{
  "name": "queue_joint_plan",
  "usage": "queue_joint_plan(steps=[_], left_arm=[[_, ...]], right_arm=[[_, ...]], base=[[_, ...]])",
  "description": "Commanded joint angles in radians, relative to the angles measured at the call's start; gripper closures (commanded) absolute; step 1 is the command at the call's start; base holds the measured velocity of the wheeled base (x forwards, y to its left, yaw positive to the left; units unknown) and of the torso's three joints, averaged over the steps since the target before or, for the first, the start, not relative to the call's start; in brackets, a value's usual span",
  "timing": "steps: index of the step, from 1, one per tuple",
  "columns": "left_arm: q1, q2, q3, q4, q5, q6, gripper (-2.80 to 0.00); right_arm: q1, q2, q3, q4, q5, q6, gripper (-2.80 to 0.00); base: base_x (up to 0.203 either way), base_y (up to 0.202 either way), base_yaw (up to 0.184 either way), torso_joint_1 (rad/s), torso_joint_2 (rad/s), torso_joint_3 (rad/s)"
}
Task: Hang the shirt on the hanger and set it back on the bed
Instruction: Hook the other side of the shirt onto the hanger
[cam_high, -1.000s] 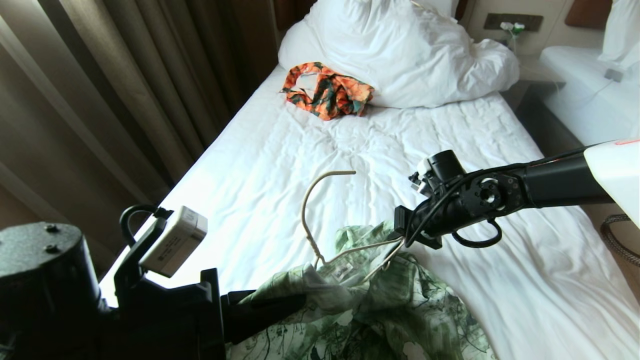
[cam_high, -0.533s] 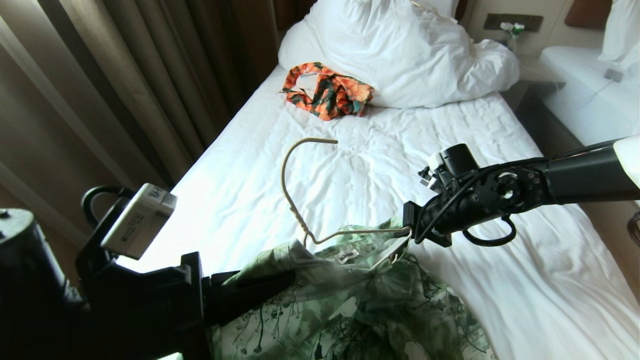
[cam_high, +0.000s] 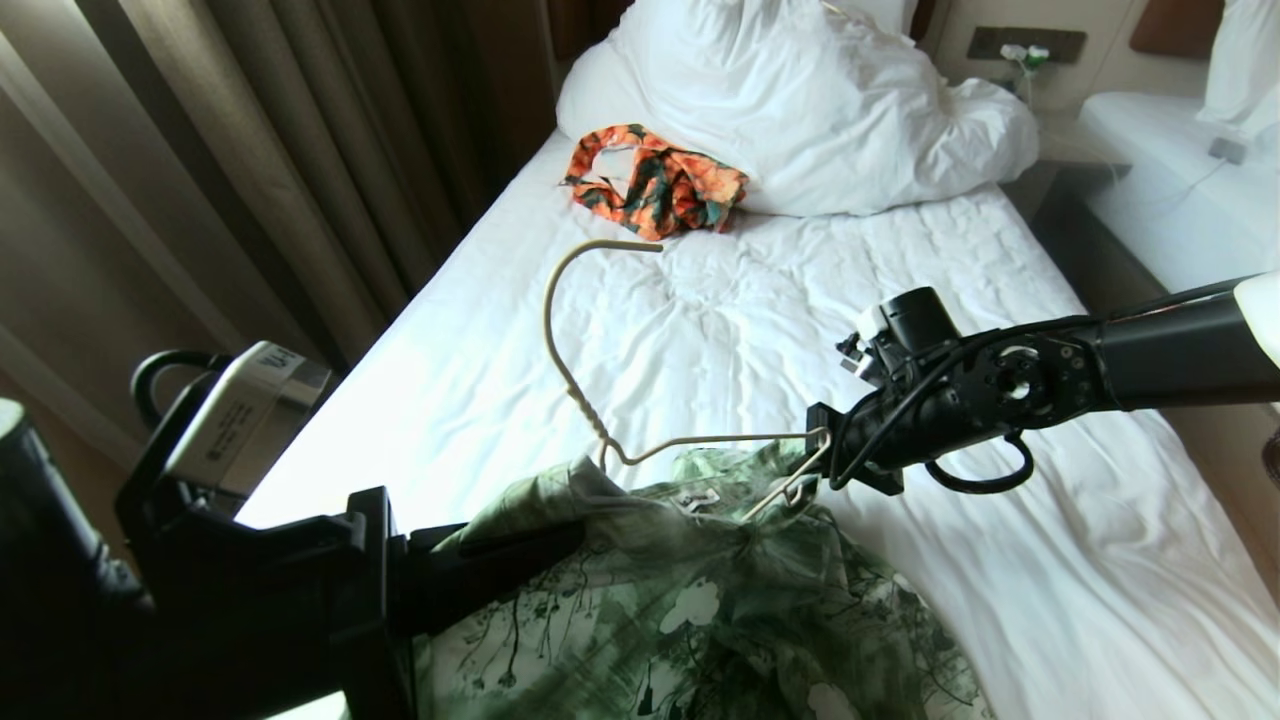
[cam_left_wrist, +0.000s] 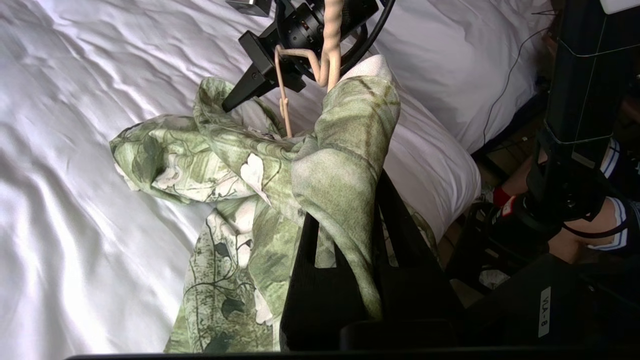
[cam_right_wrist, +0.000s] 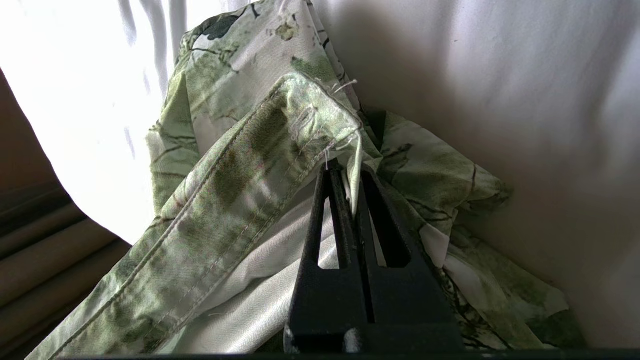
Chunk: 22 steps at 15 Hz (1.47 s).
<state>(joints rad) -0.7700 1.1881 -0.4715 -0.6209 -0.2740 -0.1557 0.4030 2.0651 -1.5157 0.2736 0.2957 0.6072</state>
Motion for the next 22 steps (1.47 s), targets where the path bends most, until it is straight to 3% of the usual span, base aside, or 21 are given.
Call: queue_joint_plan(steps=[1,9,14,17,22], left_arm=[[0.011,-0.005,0.002,-0.003,0.000,-0.001,0.00],[0.021,-0.027,-0.004,-0.003,0.001,-0.001,0.00],[0.025,0.024,0.007,-0.005,0.003,0.005,0.00],[0.079,0.071,0.006,-0.027,0.000,0.007,0.00],[0.074,0.095,0.024,-0.057,-0.006,0.003,0.00]], right_arm=[[-0.001,-0.005,0.000,0.002,0.002,0.003,0.00],[-0.001,-0.010,0.006,0.002,0.002,0.002,0.00],[-0.002,-0.054,0.019,0.009,0.005,0.003,0.00],[-0.001,-0.087,0.042,0.010,0.008,0.001,0.00],[-0.009,-0.129,0.047,0.001,0.007,-0.030,0.00]], base=[[0.000,0.000,0.000,0.000,0.00,0.000],[0.000,0.000,0.000,0.000,0.00,0.000],[0.000,0.000,0.000,0.000,0.00,0.000],[0.000,0.000,0.000,0.000,0.00,0.000],[0.000,0.000,0.000,0.000,0.00,0.000]])
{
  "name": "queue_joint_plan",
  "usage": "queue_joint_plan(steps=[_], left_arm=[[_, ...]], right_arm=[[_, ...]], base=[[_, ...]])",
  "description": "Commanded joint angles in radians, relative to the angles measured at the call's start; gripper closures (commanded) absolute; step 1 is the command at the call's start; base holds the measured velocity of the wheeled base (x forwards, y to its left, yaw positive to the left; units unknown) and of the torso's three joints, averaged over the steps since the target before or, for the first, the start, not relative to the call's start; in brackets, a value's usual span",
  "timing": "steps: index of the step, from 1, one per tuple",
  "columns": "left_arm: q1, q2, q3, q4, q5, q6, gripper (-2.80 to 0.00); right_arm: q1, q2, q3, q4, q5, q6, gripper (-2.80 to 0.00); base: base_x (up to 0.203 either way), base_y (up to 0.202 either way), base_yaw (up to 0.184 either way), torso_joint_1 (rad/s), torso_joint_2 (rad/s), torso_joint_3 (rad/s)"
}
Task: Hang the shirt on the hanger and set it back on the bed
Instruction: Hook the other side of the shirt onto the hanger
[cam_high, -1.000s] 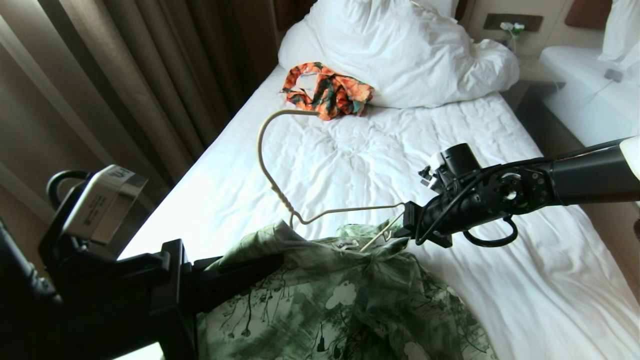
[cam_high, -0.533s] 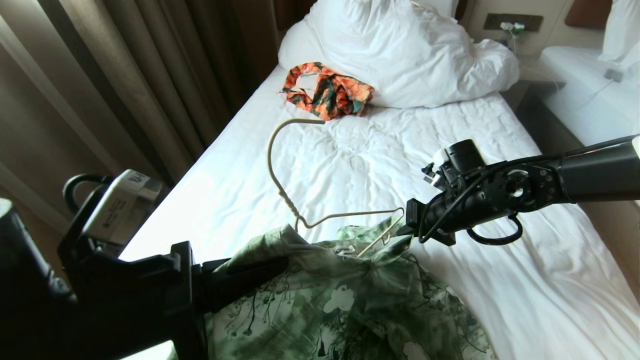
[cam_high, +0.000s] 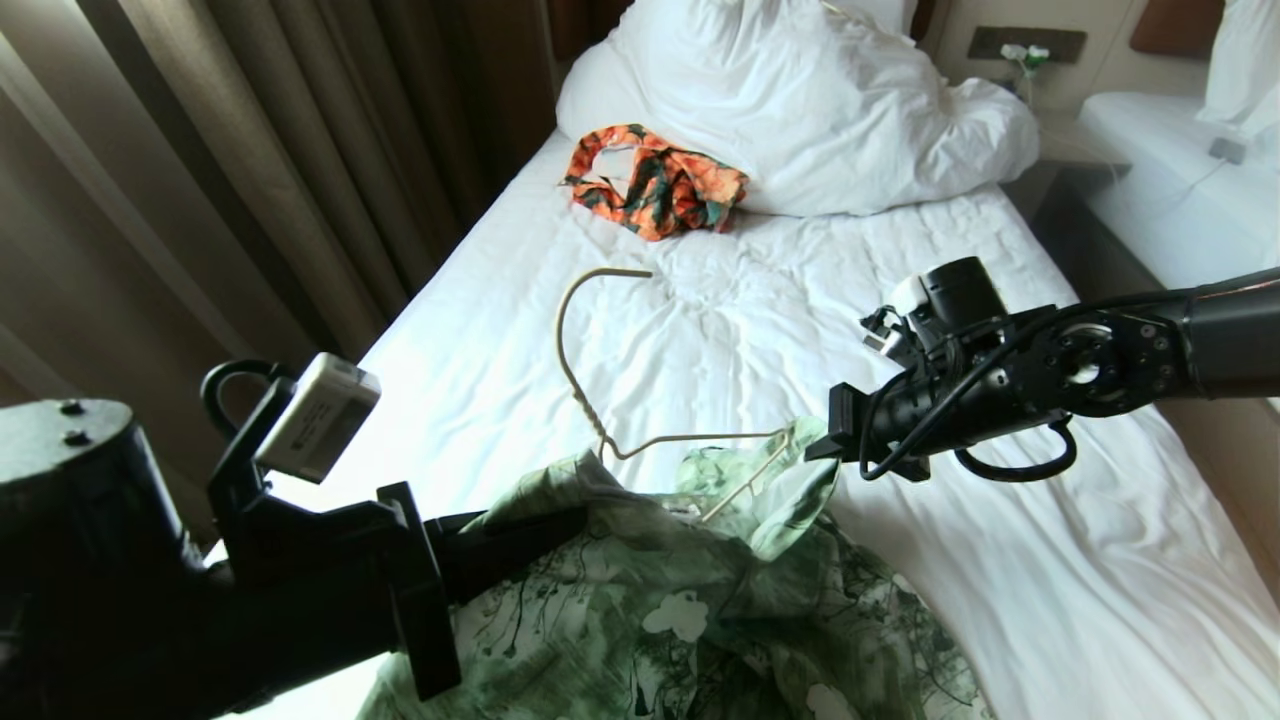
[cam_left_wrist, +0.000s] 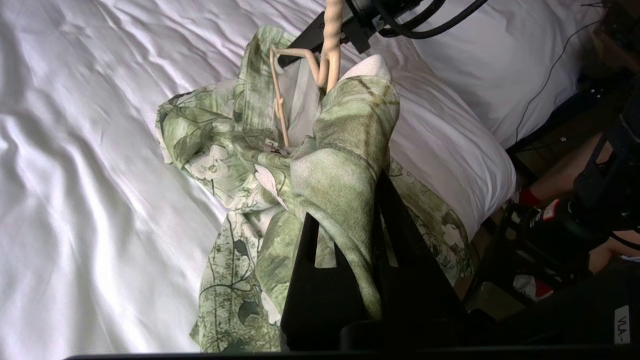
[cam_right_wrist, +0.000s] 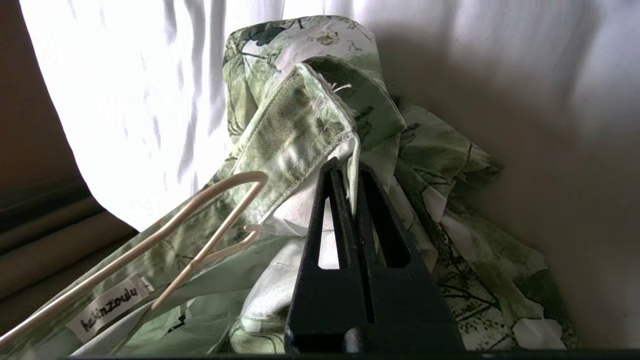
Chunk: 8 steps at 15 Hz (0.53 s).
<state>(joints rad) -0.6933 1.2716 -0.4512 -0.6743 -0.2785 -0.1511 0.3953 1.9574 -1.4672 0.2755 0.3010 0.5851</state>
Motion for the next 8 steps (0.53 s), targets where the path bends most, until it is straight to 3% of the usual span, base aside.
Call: queue_joint_plan(steps=[1,8], left_arm=[[-0.005,0.008,0.006,-0.004,-0.002,-0.004,0.00],[-0.055,0.012,0.036,-0.004,-0.004,-0.010,0.00]], right_arm=[[-0.005,-0.027,-0.006,-0.002,0.001,-0.018,0.00],[0.022,-0.057,-0.042,-0.003,-0.003,-0.074,0.00]], base=[[0.000,0.000,0.000,0.000,0.00,0.000],[0.000,0.000,0.000,0.000,0.00,0.000]])
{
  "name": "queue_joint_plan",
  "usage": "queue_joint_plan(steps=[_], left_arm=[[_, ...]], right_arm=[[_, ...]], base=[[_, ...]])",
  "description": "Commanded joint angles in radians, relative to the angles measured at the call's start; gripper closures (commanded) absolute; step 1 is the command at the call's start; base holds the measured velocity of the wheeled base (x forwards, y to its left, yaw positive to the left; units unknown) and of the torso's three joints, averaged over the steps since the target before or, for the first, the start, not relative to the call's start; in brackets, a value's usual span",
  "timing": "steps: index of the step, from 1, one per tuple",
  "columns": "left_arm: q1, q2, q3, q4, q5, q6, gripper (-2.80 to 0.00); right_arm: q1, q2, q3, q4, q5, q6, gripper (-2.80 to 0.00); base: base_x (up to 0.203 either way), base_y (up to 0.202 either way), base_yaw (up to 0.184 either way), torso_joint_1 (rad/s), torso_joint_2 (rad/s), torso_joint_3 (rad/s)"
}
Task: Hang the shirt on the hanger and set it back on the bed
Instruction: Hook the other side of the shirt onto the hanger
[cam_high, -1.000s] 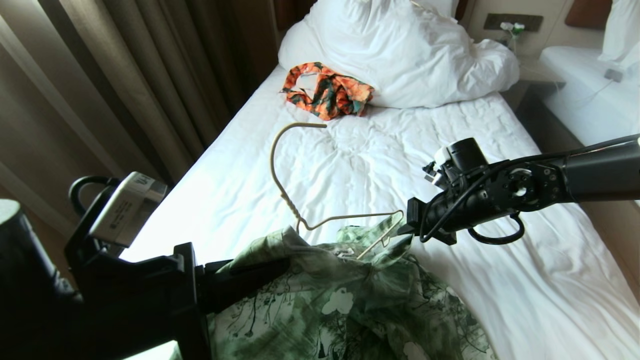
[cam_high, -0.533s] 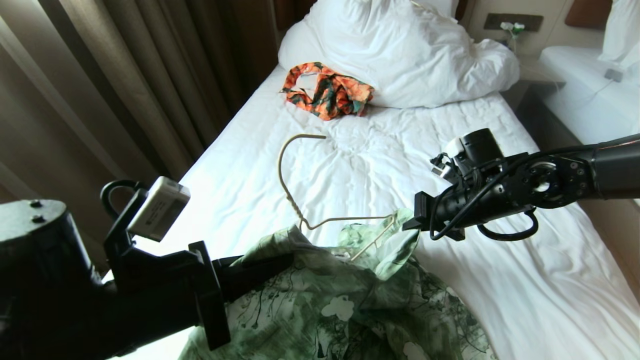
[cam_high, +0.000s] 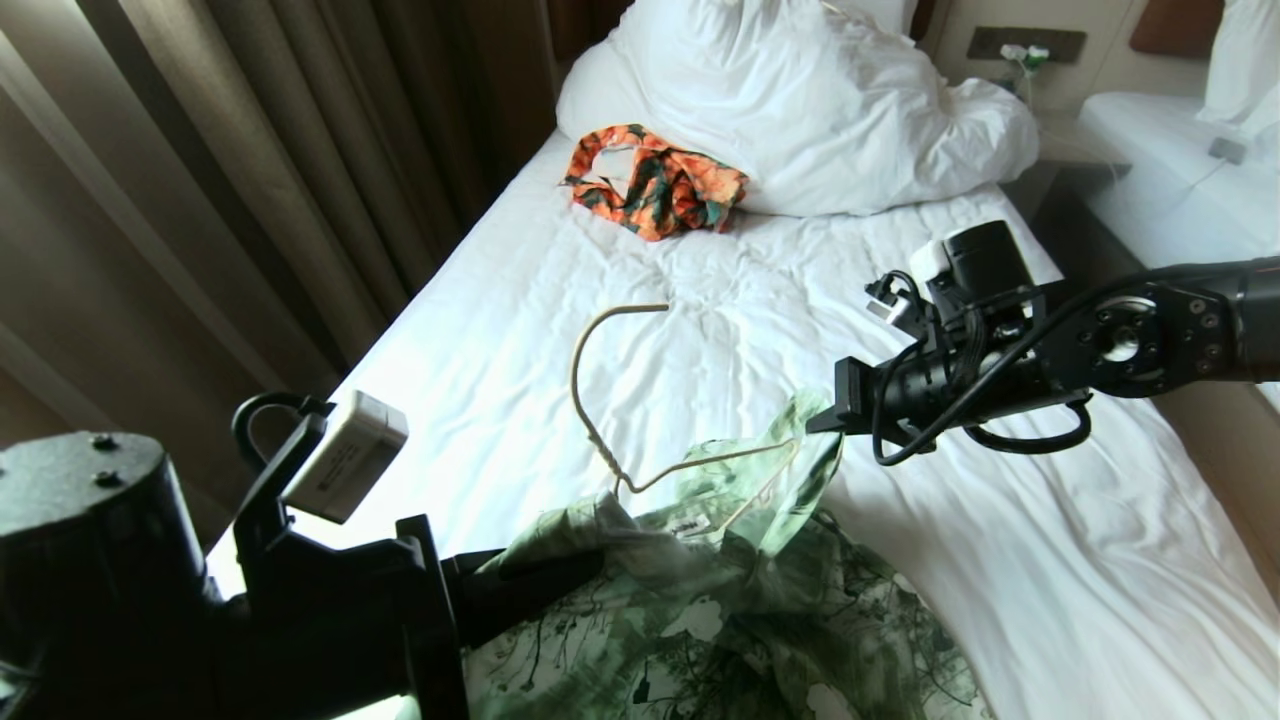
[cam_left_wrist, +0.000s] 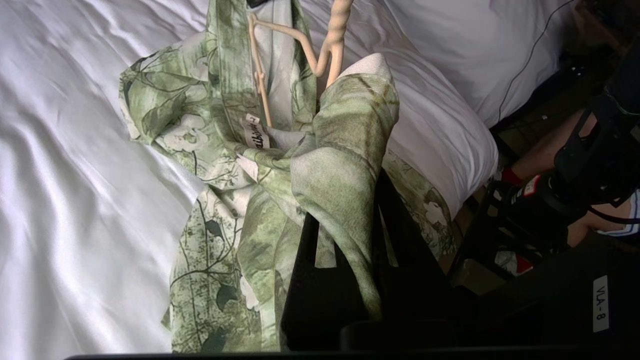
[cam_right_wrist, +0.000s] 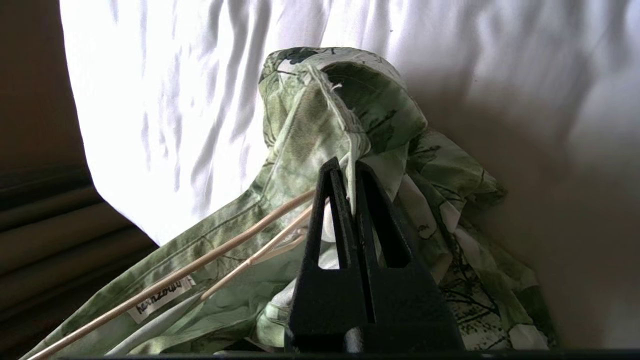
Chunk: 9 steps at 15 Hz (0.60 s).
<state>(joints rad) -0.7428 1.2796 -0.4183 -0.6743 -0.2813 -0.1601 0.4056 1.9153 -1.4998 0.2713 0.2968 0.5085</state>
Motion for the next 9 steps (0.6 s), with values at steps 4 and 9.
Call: queue_joint_plan(steps=[4,9], left_arm=[[-0.006,0.018,-0.004,-0.005,0.001,0.001,0.00],[-0.018,0.009,-0.002,-0.004,0.001,-0.001,0.00]], right_arm=[[0.057,-0.095,-0.003,0.007,-0.001,-0.036,0.00],[0.070,-0.157,0.033,0.011,-0.004,-0.165,0.00]], base=[[0.000,0.000,0.000,0.000,0.00,0.000],[0.000,0.000,0.000,0.000,0.00,0.000]])
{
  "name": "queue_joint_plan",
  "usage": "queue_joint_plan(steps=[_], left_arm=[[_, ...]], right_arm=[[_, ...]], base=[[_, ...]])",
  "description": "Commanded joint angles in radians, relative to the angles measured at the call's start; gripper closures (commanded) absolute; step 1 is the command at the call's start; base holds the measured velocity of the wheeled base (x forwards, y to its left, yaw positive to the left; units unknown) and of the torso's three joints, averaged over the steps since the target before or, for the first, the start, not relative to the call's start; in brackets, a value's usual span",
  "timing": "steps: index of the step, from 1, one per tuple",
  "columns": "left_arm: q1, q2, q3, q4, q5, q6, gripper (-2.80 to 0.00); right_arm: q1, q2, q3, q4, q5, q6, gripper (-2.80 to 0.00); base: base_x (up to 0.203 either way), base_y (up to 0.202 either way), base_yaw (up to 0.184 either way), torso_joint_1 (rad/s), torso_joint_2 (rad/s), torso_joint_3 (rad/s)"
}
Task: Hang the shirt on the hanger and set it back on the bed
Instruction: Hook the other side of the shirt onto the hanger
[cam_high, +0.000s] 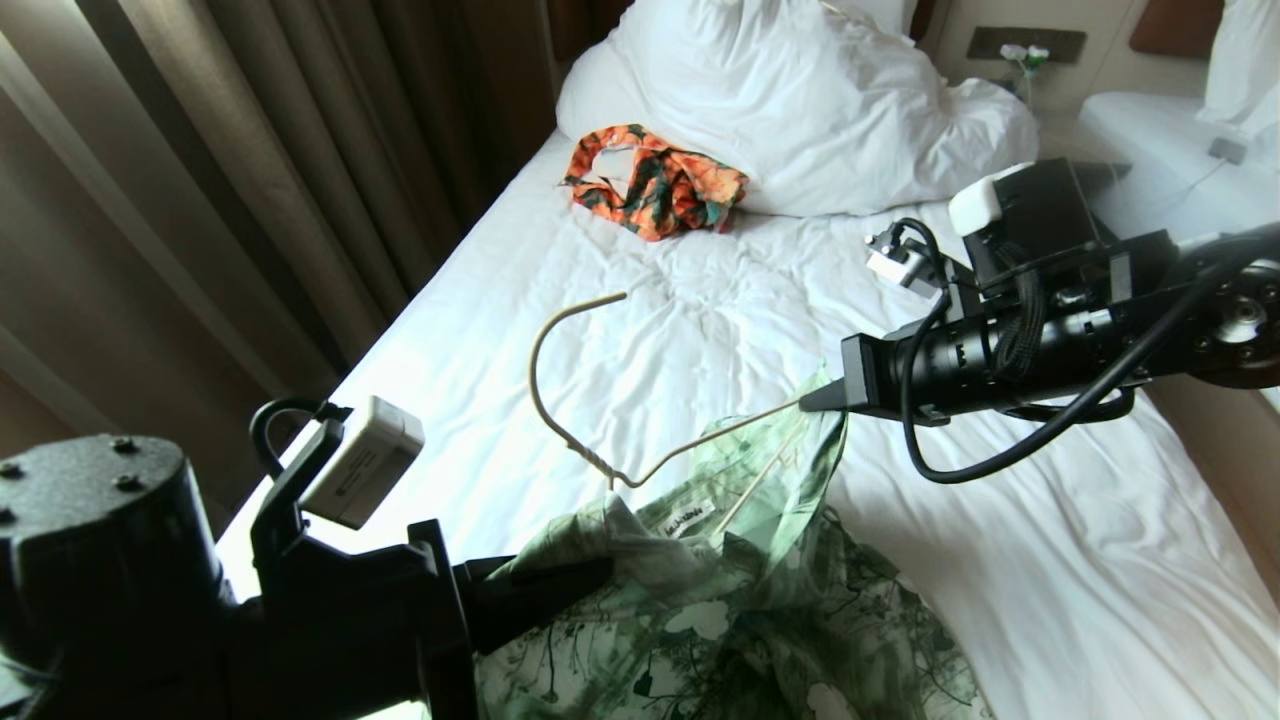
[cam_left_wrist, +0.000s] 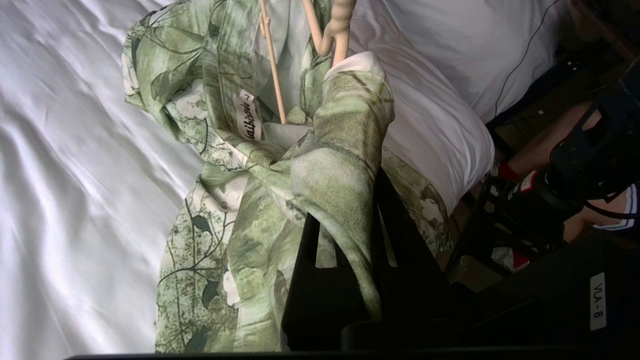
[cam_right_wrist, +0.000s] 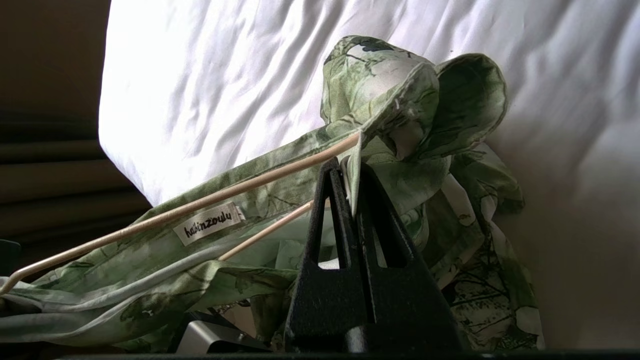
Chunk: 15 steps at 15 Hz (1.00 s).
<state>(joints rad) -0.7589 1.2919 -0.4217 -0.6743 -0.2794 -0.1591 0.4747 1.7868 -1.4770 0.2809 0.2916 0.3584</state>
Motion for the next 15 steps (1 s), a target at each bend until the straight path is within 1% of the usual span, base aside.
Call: queue_joint_plan(steps=[1,4,6,8,10,13,15], left_arm=[[-0.002,-0.011,0.002,-0.004,-0.001,0.000,0.00],[-0.003,-0.043,-0.002,-0.003,0.000,0.001,0.00],[-0.016,-0.045,0.006,-0.002,0.000,-0.002,0.00],[-0.030,-0.041,0.013,-0.002,0.000,-0.007,0.00],[-0.060,-0.039,0.018,-0.001,0.000,-0.030,0.00],[-0.096,-0.002,0.030,-0.002,0.002,-0.036,0.00],[-0.104,0.016,0.030,-0.003,0.002,-0.035,0.00]], right_arm=[[-0.006,-0.030,0.012,0.001,0.001,-0.022,0.00],[-0.057,0.000,0.017,-0.007,-0.016,-0.022,0.00],[-0.081,0.011,0.015,-0.012,-0.020,-0.026,0.00],[-0.090,0.022,0.012,-0.030,-0.022,-0.030,0.00],[-0.100,0.031,0.009,-0.046,-0.032,-0.030,0.00],[-0.100,0.029,0.009,-0.051,-0.039,-0.029,0.00],[-0.099,0.021,0.009,-0.052,-0.037,-0.029,0.00]], base=[[0.000,0.000,0.000,0.000,0.00,0.000],[0.000,0.000,0.000,0.000,0.00,0.000],[0.000,0.000,0.000,0.000,0.00,0.000],[0.000,0.000,0.000,0.000,0.00,0.000],[0.000,0.000,0.000,0.000,0.00,0.000],[0.000,0.000,0.000,0.000,0.00,0.000],[0.000,0.000,0.000,0.000,0.00,0.000]])
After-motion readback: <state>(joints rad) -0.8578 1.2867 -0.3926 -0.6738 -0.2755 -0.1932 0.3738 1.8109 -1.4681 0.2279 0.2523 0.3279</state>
